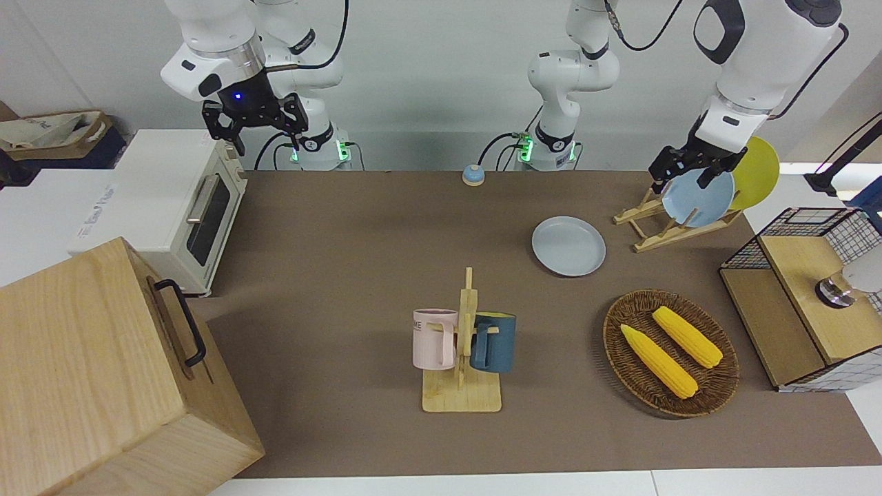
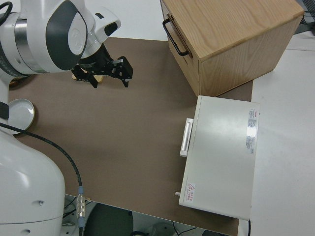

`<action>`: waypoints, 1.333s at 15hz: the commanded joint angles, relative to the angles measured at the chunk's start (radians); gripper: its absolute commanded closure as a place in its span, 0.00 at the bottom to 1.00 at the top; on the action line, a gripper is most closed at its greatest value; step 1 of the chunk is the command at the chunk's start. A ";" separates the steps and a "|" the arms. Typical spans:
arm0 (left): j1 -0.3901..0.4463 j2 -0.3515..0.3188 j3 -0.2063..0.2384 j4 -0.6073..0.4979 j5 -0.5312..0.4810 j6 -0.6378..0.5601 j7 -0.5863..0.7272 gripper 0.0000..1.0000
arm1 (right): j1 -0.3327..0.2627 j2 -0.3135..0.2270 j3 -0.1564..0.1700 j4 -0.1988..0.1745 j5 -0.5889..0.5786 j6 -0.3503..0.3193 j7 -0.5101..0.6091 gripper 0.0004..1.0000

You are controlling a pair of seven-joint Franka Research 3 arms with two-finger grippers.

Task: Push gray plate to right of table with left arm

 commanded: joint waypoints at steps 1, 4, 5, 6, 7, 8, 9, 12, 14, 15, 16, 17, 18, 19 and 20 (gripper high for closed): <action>0.000 0.007 0.002 0.020 -0.022 -0.026 -0.006 0.01 | -0.020 -0.003 0.015 0.009 0.006 -0.016 0.013 0.02; 0.000 0.008 0.002 0.020 -0.022 -0.026 -0.006 0.01 | -0.020 -0.003 0.017 0.009 0.006 -0.016 0.013 0.02; 0.000 0.008 0.002 0.020 -0.022 -0.026 -0.006 0.01 | -0.020 -0.003 0.015 0.009 0.004 -0.016 0.013 0.02; 0.000 0.006 0.002 0.020 -0.024 -0.026 -0.005 0.01 | -0.020 -0.003 0.015 0.009 0.006 -0.016 0.013 0.02; 0.002 0.006 0.002 0.020 -0.024 -0.026 -0.005 0.01 | -0.020 -0.003 0.017 0.009 0.006 -0.016 0.013 0.02; 0.002 0.006 0.002 0.020 -0.024 -0.026 -0.005 0.01 | -0.020 -0.003 0.015 0.009 0.006 -0.016 0.013 0.02; 0.002 0.006 0.002 0.020 -0.024 -0.026 -0.005 0.01 | -0.020 -0.003 0.017 0.009 0.004 -0.016 0.013 0.02; 0.002 0.006 0.002 0.020 -0.025 -0.026 -0.005 0.01 | -0.020 -0.003 0.015 0.009 0.004 -0.016 0.013 0.02; 0.002 0.006 0.002 0.020 -0.025 -0.026 -0.005 0.01 | -0.020 -0.003 0.015 0.009 0.006 -0.016 0.013 0.02; 0.002 0.006 0.002 0.020 -0.027 -0.026 -0.005 0.01 | -0.020 -0.003 0.017 0.009 0.006 -0.016 0.013 0.02; 0.002 0.004 0.004 0.015 -0.025 -0.026 -0.005 0.01 | -0.020 -0.003 0.017 0.009 0.006 -0.016 0.013 0.02; 0.003 0.001 0.004 0.006 -0.027 -0.026 -0.002 0.01 | -0.020 -0.003 0.015 0.009 0.006 -0.016 0.013 0.02; 0.003 0.000 0.004 0.002 -0.030 -0.027 0.000 0.01 | -0.020 -0.003 0.017 0.009 0.006 -0.016 0.013 0.02; 0.003 0.000 0.005 -0.006 -0.035 -0.027 0.000 0.01 | -0.020 -0.003 0.015 0.009 0.006 -0.016 0.013 0.02; 0.003 0.000 0.009 -0.017 -0.036 -0.027 0.000 0.01 | -0.020 -0.003 0.015 0.009 0.006 -0.016 0.013 0.02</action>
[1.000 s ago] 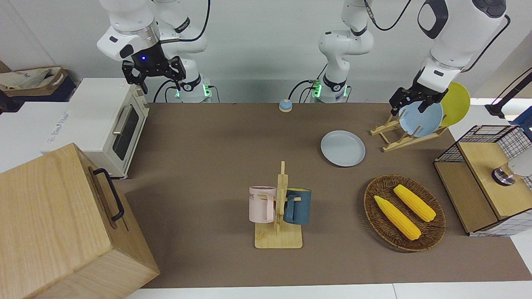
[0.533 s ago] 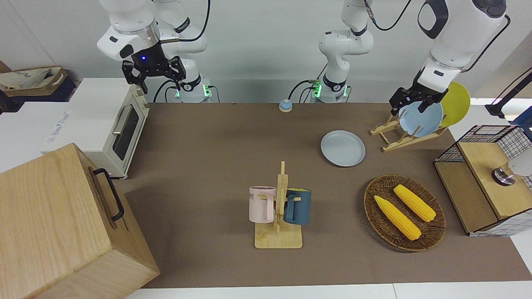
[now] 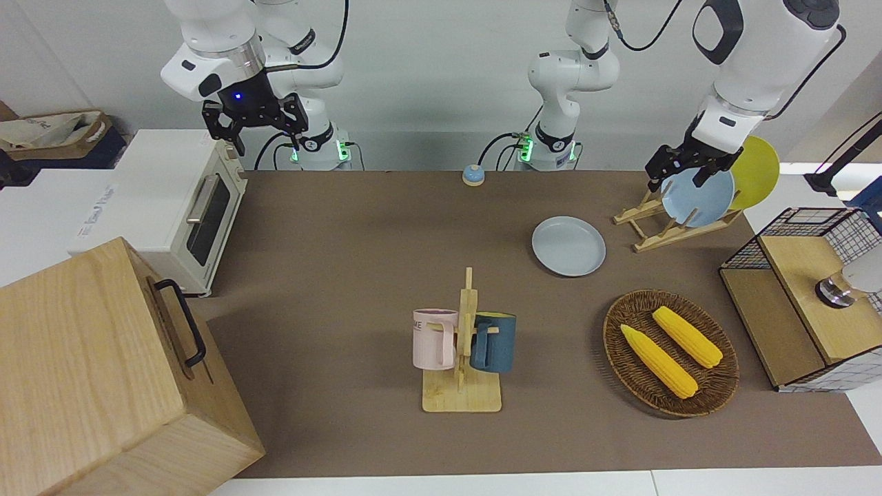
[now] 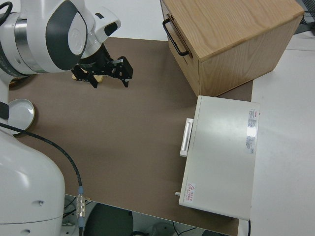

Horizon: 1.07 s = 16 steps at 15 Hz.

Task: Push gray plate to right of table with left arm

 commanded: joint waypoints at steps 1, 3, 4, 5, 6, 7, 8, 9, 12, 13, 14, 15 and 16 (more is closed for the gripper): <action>0.004 -0.002 0.009 -0.034 -0.019 -0.016 0.004 0.01 | -0.020 -0.003 0.017 0.009 0.004 -0.016 0.013 0.02; 0.004 -0.008 0.011 -0.069 -0.019 -0.005 0.007 0.01 | -0.020 -0.003 0.017 0.009 0.006 -0.016 0.013 0.02; 0.004 -0.017 0.011 -0.089 -0.018 0.006 0.009 0.00 | -0.020 -0.003 0.015 0.009 0.004 -0.016 0.013 0.02; 0.005 -0.025 0.011 -0.115 -0.019 0.013 0.007 0.00 | -0.020 -0.003 0.015 0.009 0.004 -0.016 0.013 0.02; 0.014 -0.030 0.014 -0.147 -0.018 0.029 0.007 0.00 | -0.020 -0.003 0.017 0.009 0.006 -0.016 0.013 0.02; 0.019 -0.046 0.015 -0.195 -0.018 0.064 0.009 0.01 | -0.020 -0.003 0.017 0.009 0.006 -0.016 0.013 0.02; 0.023 -0.080 0.015 -0.271 -0.018 0.128 0.009 0.00 | -0.020 -0.003 0.017 0.009 0.004 -0.016 0.013 0.02; 0.023 -0.105 0.015 -0.329 -0.018 0.176 0.009 0.01 | -0.020 -0.003 0.017 0.009 0.006 -0.016 0.013 0.02; 0.022 -0.155 0.015 -0.465 -0.018 0.280 0.022 0.00 | -0.020 -0.003 0.015 0.009 0.006 -0.016 0.013 0.02; 0.022 -0.155 0.015 -0.485 -0.018 0.300 0.025 0.00 | -0.020 -0.003 0.015 0.009 0.006 -0.016 0.013 0.02; 0.019 -0.155 0.014 -0.506 -0.018 0.319 0.025 0.00 | -0.020 -0.003 0.017 0.009 0.006 -0.016 0.013 0.02; 0.019 -0.158 0.014 -0.534 -0.018 0.340 0.025 0.01 | -0.020 -0.003 0.017 0.009 0.006 -0.016 0.013 0.02; 0.017 -0.168 0.014 -0.567 -0.018 0.371 0.025 0.00 | -0.020 -0.003 0.017 0.009 0.006 -0.016 0.013 0.02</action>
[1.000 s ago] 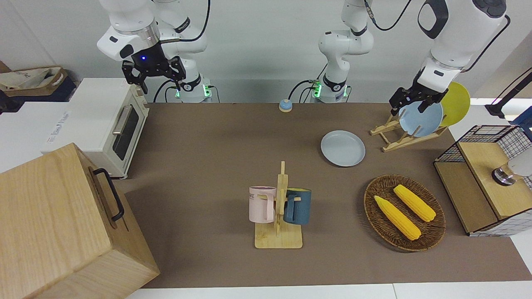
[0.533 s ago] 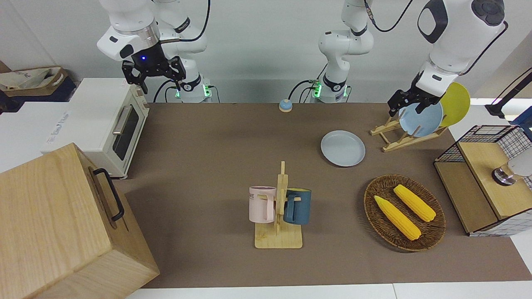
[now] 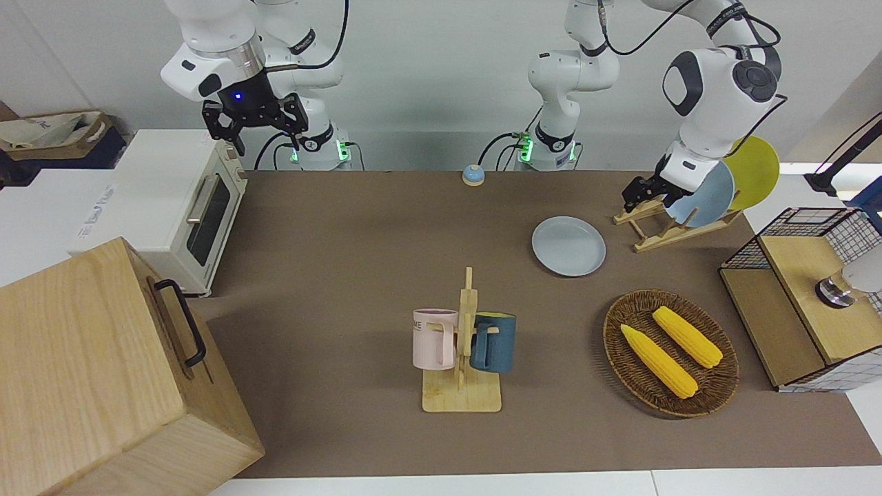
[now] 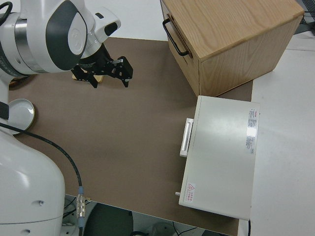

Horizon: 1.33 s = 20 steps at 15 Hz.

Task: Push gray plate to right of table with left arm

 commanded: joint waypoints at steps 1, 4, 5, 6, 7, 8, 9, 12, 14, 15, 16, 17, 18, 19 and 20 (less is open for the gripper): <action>0.000 -0.071 -0.003 -0.176 -0.013 0.144 0.015 0.00 | -0.020 -0.003 0.017 0.009 0.006 -0.016 0.013 0.02; -0.002 -0.080 -0.004 -0.279 -0.013 0.258 0.004 0.00 | -0.020 -0.003 0.017 0.009 0.006 -0.016 0.013 0.02; -0.003 -0.079 -0.004 -0.316 -0.013 0.310 0.003 0.00 | -0.020 -0.003 0.015 0.009 0.004 -0.016 0.013 0.02; -0.003 -0.077 -0.004 -0.357 -0.013 0.365 0.001 0.00 | -0.020 -0.003 0.017 0.009 0.006 -0.016 0.013 0.02; -0.005 -0.071 -0.006 -0.385 -0.013 0.405 -0.002 0.00 | -0.020 -0.003 0.017 0.009 0.004 -0.016 0.013 0.02; -0.005 -0.065 -0.006 -0.398 -0.013 0.422 -0.008 0.00 | -0.020 -0.003 0.017 0.009 0.006 -0.016 0.013 0.02; -0.003 -0.059 -0.006 -0.401 -0.013 0.427 -0.016 0.01 | -0.020 -0.003 0.015 0.009 0.006 -0.016 0.013 0.02; -0.005 -0.030 -0.007 -0.434 -0.011 0.496 -0.019 0.01 | -0.020 -0.003 0.015 0.009 0.006 -0.016 0.013 0.02; -0.007 0.001 -0.016 -0.486 -0.011 0.602 -0.036 0.01 | -0.020 -0.003 0.017 0.009 0.006 -0.016 0.013 0.02; -0.007 0.016 -0.019 -0.488 -0.011 0.619 -0.040 0.01 | -0.020 -0.003 0.017 0.009 0.004 -0.016 0.013 0.02; -0.008 0.022 -0.020 -0.490 -0.011 0.627 -0.042 0.01 | -0.020 -0.003 0.015 0.009 0.006 -0.016 0.013 0.02; -0.011 0.033 -0.020 -0.490 -0.011 0.636 -0.042 0.01 | -0.020 -0.003 0.017 0.009 0.006 -0.016 0.013 0.02; -0.011 0.044 -0.020 -0.490 -0.011 0.648 -0.042 0.05 | -0.020 -0.003 0.015 0.009 0.006 -0.016 0.013 0.02; -0.011 0.054 -0.020 -0.490 -0.011 0.657 -0.042 0.19 | -0.020 -0.003 0.015 0.009 0.004 -0.016 0.013 0.02; -0.011 0.055 -0.020 -0.490 -0.011 0.657 -0.042 0.59 | -0.020 -0.003 0.015 0.009 0.006 -0.016 0.013 0.02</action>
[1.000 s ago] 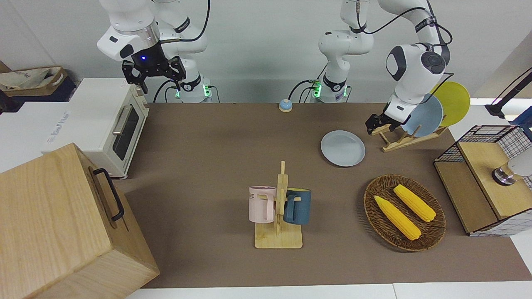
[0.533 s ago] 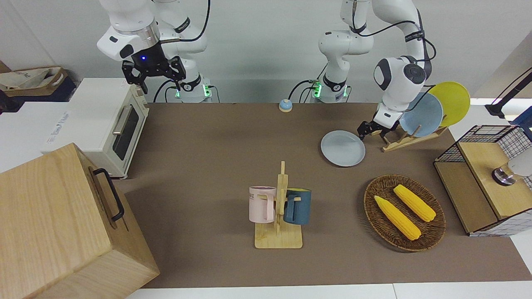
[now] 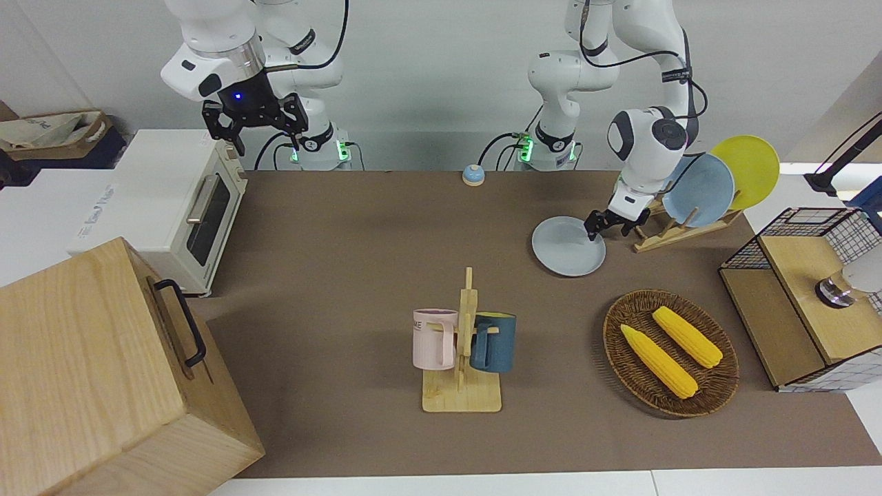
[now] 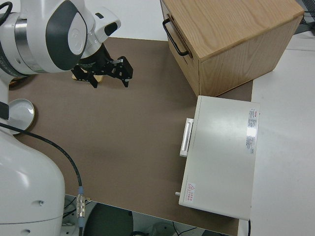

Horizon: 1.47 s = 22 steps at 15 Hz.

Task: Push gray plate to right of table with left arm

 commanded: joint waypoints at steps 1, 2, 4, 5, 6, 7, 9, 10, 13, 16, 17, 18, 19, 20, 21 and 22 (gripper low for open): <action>-0.009 0.006 0.002 -0.014 -0.011 0.034 -0.009 1.00 | -0.020 -0.003 0.015 0.009 0.006 -0.016 0.013 0.02; -0.010 0.006 0.002 -0.012 -0.011 0.035 -0.010 1.00 | -0.020 -0.003 0.015 0.009 0.004 -0.016 0.013 0.02; -0.010 0.006 0.002 -0.014 -0.011 0.034 -0.012 1.00 | -0.020 -0.003 0.017 0.009 0.006 -0.016 0.013 0.02; -0.010 0.004 0.002 -0.014 -0.011 0.034 -0.012 1.00 | -0.020 -0.003 0.017 0.009 0.006 -0.016 0.013 0.02; -0.010 0.004 0.002 -0.012 -0.011 0.034 -0.014 1.00 | -0.020 -0.003 0.017 0.009 0.006 -0.016 0.013 0.02; -0.009 0.002 0.002 -0.014 -0.011 0.034 -0.012 1.00 | -0.020 -0.003 0.015 0.009 0.006 -0.016 0.013 0.02; -0.009 0.005 0.002 -0.014 -0.011 0.034 -0.012 1.00 | -0.020 -0.003 0.017 0.009 0.006 -0.016 0.013 0.02; -0.010 0.006 0.002 -0.014 -0.011 0.035 -0.012 1.00 | -0.020 -0.003 0.017 0.009 0.004 -0.016 0.013 0.02; -0.010 0.009 0.002 -0.014 -0.011 0.038 -0.014 1.00 | -0.020 -0.003 0.015 0.009 0.004 -0.016 0.013 0.02; -0.010 0.012 0.002 -0.014 -0.011 0.044 -0.014 1.00 | -0.020 -0.003 0.017 0.009 0.006 -0.016 0.013 0.02; -0.010 0.012 -0.001 -0.014 -0.011 0.044 -0.014 1.00 | -0.020 -0.003 0.015 0.009 0.006 -0.016 0.013 0.02; -0.013 0.013 -0.001 -0.014 -0.011 0.044 -0.020 1.00 | -0.020 -0.003 0.017 0.009 0.004 -0.016 0.013 0.02; -0.024 0.016 -0.001 -0.012 -0.011 0.044 -0.032 1.00 | -0.020 -0.003 0.015 0.009 0.004 -0.016 0.013 0.02; -0.038 0.019 -0.001 -0.011 -0.011 0.044 -0.052 1.00 | -0.020 -0.003 0.015 0.009 0.004 -0.016 0.013 0.02; -0.050 0.022 -0.001 -0.009 -0.011 0.044 -0.075 1.00 | -0.020 -0.003 0.015 0.009 0.006 -0.016 0.013 0.02; -0.066 0.028 -0.001 -0.006 -0.011 0.044 -0.092 1.00 | -0.020 -0.003 0.017 0.009 0.006 -0.016 0.013 0.02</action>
